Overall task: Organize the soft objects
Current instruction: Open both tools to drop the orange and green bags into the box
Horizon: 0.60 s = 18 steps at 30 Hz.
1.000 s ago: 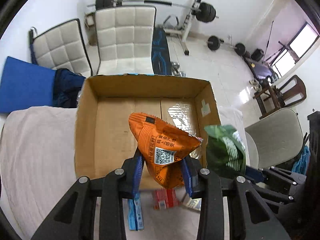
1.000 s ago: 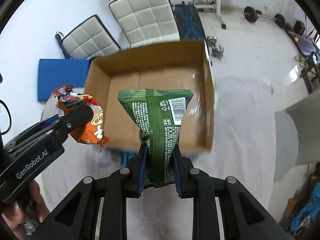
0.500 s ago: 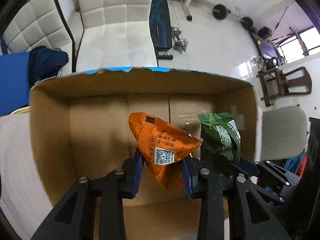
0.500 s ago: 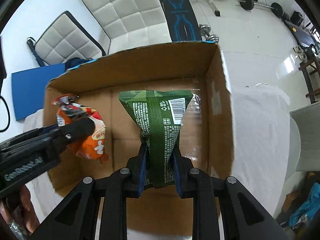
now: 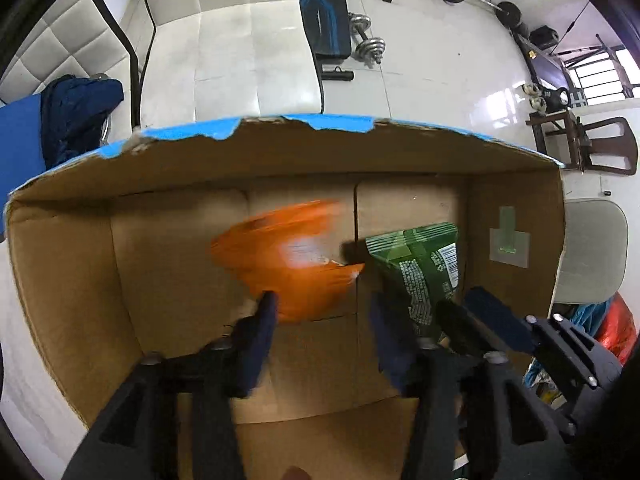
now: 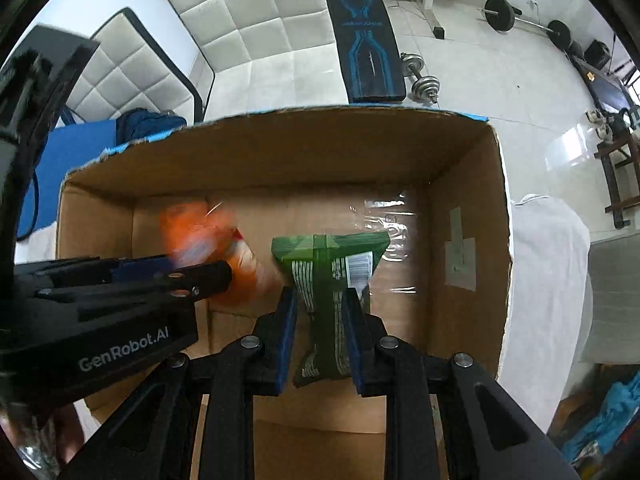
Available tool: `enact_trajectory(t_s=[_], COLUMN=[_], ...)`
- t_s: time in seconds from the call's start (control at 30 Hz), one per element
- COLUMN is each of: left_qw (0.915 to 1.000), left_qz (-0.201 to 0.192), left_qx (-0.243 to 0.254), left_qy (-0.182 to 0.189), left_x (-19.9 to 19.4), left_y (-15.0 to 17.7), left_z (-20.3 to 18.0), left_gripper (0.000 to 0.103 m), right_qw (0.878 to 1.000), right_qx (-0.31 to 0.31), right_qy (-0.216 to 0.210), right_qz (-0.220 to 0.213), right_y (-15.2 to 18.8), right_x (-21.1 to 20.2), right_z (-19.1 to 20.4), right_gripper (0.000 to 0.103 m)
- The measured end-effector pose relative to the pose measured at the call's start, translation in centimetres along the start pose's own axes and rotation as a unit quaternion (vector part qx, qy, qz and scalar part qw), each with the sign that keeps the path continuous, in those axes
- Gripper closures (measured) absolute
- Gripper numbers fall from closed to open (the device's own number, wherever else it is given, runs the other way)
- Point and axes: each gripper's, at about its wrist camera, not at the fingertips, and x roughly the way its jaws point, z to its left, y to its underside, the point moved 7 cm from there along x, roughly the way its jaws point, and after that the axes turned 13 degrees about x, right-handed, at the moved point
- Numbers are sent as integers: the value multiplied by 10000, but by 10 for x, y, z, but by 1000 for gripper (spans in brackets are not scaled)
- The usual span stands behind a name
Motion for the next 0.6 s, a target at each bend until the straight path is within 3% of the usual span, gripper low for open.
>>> enact_trajectory(t_s=[0.07,0.23,0.33,0.37,0.43,0.5,0.57,0.6], left_qw=[9999,9988,9965,9954,9923,9894,9855,9830], left_qz=[-105,-424,-691,-789,-1024,-1184,-1396,-1498], left_qx=[-4,-162,-220,-231,-308,-327,-352,-376], left_qy=[-57,-191,-423,-497,-625,-778,-902,-988], left_x=[-6,-27,-43,-47,-58,-66,-75,-80], left_y=[2,13,25,30,42,53,63,71], left_z=[1,9,15,16,18,20,21,21], left_gripper=[33,24,9,9,4,0,0,0], right_qw=[10000,9999,9999,9999,10000,10000,9999,9997], right_qx=[23,57,53,47,36,26,85,100], right_qy=[37,18,-8,3,-4,-8,-81,-119], right_qz=[64,122,149,131,41,-37,-118,-174], right_y=[3,16,25,28,37,46,58,62], right_x=[2,-4,-10,-13,-19,-27,-36,-40], right_z=[0,-2,-3,-3,-4,-5,-7,-6], right_gripper=[71,52,32,22,13,13,0,0])
